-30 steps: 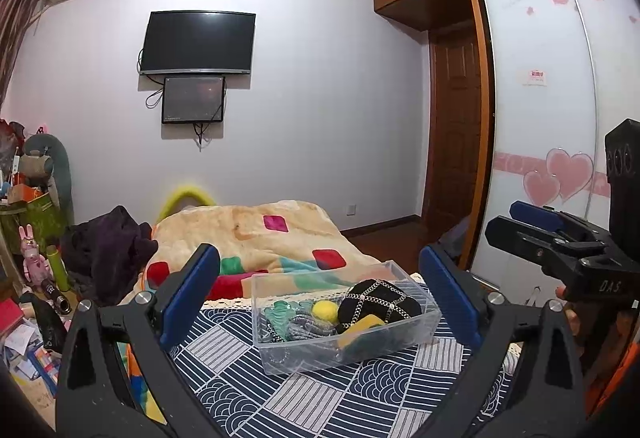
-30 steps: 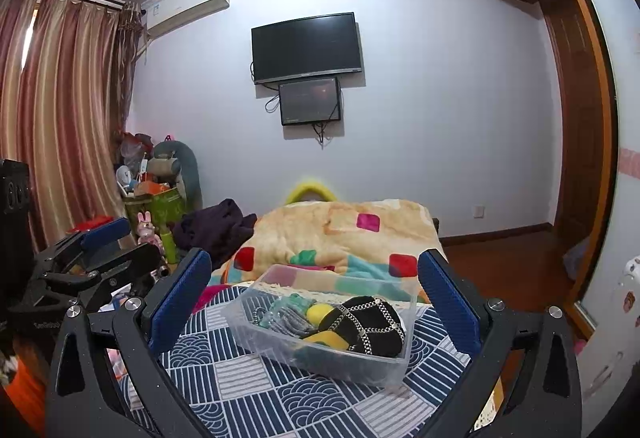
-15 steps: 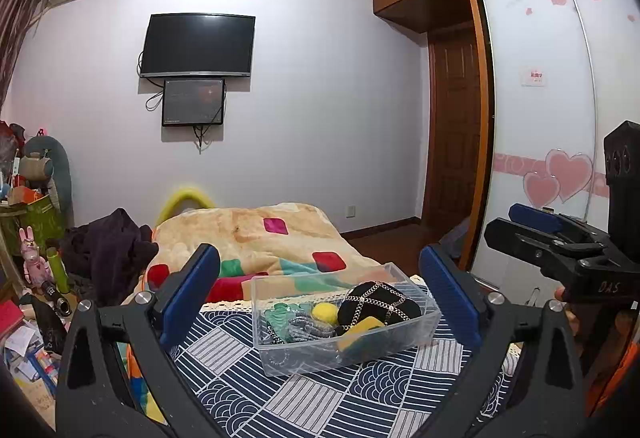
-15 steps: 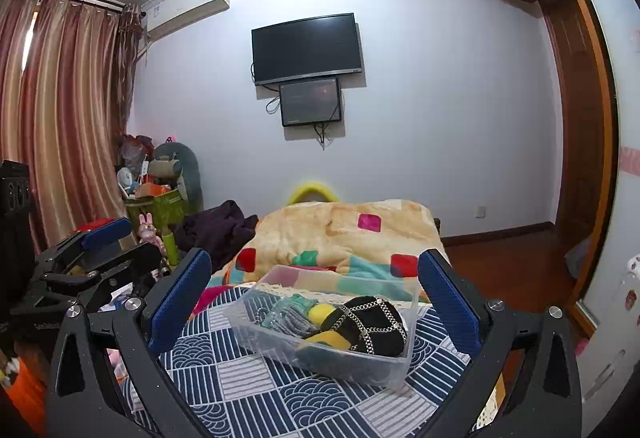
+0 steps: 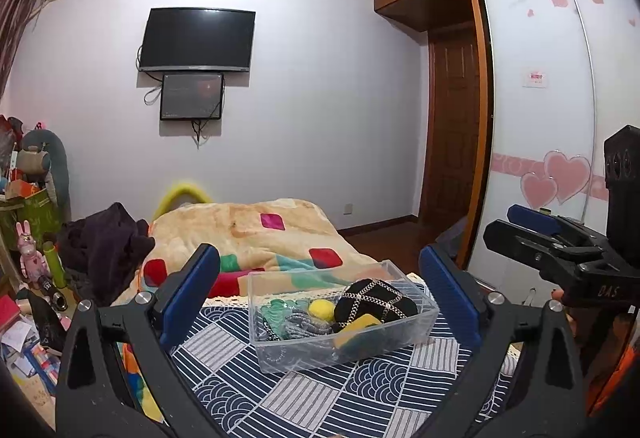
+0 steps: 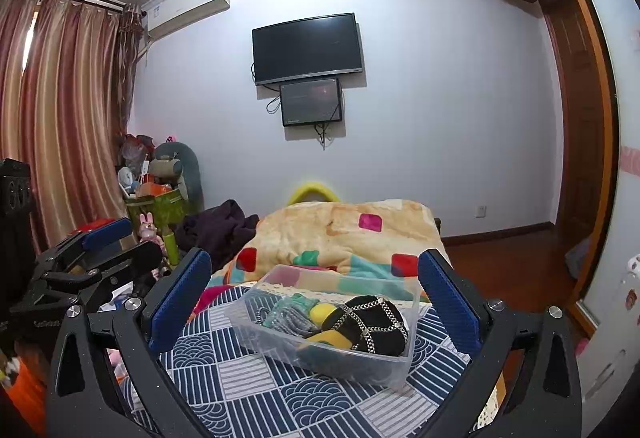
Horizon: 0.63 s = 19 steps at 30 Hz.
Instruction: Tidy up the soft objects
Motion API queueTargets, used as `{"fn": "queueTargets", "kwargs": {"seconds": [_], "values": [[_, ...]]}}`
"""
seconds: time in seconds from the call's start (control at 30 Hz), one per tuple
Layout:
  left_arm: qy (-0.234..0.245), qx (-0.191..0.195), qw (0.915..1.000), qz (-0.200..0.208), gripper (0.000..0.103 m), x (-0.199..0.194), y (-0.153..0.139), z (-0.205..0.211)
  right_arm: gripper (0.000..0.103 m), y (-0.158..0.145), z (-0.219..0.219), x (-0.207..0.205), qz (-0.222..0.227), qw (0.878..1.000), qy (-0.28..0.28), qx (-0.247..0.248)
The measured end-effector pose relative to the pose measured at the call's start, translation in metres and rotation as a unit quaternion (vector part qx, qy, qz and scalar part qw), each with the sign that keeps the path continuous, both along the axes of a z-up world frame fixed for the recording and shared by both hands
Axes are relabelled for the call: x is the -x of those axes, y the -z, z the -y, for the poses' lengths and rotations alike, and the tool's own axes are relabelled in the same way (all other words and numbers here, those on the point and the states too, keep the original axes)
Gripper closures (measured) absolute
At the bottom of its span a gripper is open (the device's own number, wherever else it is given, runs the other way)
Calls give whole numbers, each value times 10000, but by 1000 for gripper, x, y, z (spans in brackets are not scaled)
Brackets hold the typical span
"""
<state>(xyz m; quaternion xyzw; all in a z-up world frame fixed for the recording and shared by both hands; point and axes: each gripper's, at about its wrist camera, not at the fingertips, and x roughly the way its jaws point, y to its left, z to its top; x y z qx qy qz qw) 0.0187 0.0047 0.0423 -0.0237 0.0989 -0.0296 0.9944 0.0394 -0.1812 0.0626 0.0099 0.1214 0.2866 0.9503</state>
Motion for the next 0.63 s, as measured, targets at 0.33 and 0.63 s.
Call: {"fn": "queueTargets", "kwargs": {"seconds": [0.33,0.63], "values": [[65,22,10000,-52,2,-1,1,1,0,-1,0,1,-5,10000,4,-3],[91,50,9999,-84,2,-2,2,0,0,1,-1,2,-13,10000,4,5]]}}
